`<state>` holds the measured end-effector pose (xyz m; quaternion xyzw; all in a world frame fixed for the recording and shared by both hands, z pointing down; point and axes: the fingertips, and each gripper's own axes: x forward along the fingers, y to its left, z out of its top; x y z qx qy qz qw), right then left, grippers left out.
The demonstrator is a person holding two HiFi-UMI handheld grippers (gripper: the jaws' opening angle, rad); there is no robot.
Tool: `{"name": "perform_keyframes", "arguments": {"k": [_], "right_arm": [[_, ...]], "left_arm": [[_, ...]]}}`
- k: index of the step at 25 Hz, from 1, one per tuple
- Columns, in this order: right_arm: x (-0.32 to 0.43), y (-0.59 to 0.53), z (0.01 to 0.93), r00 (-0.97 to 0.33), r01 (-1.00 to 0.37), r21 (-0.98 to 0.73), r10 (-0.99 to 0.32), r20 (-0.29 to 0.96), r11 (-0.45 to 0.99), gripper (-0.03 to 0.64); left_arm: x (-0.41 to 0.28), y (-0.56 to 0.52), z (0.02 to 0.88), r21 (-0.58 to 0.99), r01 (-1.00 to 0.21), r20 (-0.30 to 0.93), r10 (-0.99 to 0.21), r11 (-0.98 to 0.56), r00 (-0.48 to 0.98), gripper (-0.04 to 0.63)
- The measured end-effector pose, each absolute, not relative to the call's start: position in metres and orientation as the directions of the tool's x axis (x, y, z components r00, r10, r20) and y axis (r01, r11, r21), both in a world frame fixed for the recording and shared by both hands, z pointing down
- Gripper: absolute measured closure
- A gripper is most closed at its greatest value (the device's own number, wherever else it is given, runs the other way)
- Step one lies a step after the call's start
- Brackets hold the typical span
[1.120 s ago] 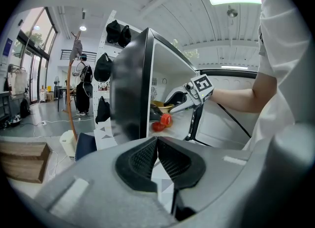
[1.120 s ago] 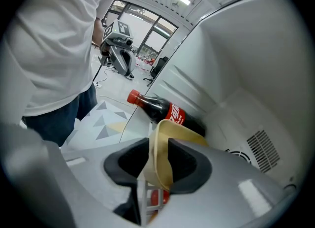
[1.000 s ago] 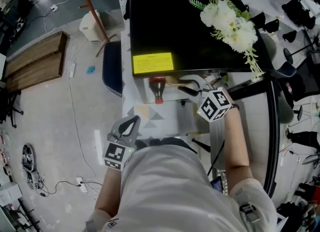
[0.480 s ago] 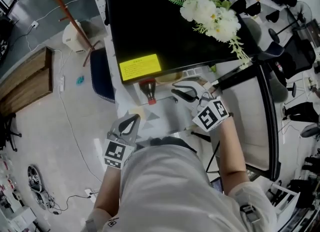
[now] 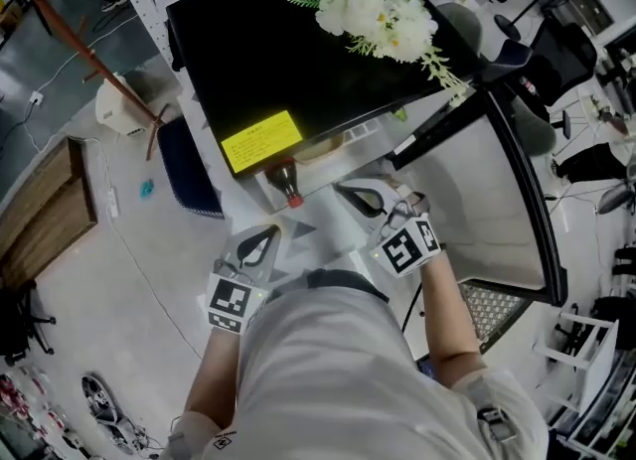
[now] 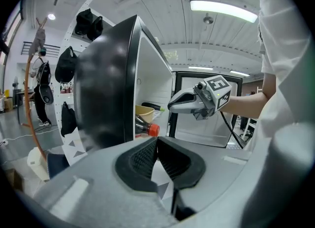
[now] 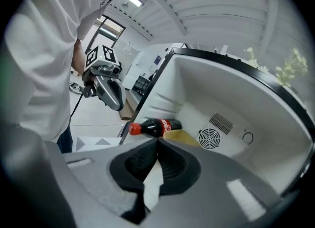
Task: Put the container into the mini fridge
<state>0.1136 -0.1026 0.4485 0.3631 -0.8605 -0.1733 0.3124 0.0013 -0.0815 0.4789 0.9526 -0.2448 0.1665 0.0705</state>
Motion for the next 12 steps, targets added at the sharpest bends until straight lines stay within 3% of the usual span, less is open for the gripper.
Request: {"name": "perform_keyframes", "arguments": {"k": [12], "right_arm": [[0.096,-0.064,0.457,-0.378,-0.796,0.344,-0.852,0.362,0.499,0.614]], "left_arm": [[0.007,-0.077,0.476,0.053,-0.297,0.341,-0.262,-0.953,0.903,0.584]]}}
